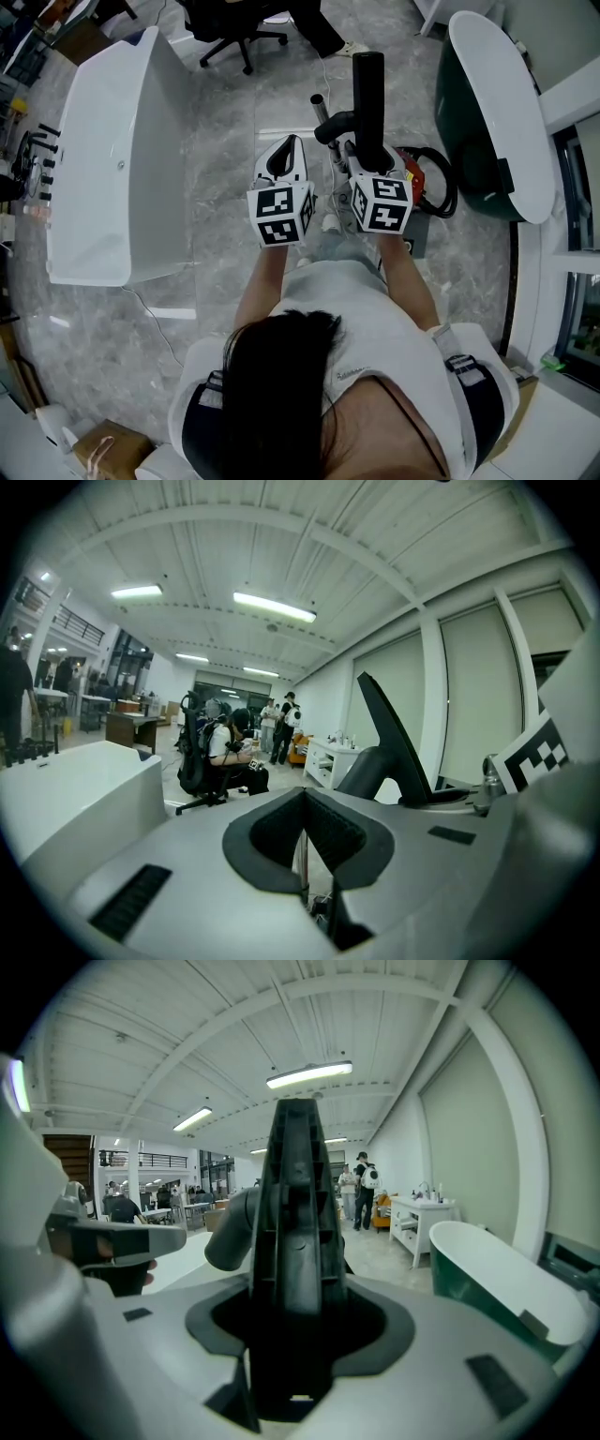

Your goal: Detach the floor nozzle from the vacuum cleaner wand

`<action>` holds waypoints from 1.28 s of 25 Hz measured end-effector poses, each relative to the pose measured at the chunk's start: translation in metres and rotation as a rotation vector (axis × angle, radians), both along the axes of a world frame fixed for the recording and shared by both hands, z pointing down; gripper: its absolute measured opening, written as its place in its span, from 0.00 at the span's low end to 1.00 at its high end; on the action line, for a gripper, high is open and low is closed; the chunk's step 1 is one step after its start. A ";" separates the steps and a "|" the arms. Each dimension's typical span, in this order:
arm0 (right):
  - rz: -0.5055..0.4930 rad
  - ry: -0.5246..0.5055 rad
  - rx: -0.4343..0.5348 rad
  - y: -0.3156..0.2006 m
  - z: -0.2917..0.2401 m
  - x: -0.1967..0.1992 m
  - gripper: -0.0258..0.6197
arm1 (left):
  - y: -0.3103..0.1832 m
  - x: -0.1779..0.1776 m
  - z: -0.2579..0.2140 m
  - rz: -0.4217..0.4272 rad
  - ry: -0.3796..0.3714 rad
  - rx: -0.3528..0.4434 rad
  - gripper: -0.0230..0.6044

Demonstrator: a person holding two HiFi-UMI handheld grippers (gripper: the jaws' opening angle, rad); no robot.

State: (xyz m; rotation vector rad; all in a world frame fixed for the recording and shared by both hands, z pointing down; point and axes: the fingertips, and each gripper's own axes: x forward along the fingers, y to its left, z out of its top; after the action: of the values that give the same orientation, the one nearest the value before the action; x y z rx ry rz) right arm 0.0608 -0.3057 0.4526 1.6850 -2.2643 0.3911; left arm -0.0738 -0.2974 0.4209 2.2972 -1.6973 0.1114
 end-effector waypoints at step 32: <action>0.034 0.036 0.028 0.038 0.000 0.009 0.39 | 0.034 0.009 0.000 0.016 0.019 0.004 0.04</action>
State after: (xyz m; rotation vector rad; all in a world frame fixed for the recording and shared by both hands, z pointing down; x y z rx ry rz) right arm 0.0697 -0.2678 0.4525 1.7326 -2.2278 0.3348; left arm -0.0644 -0.2632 0.4209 2.3075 -1.6721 0.0887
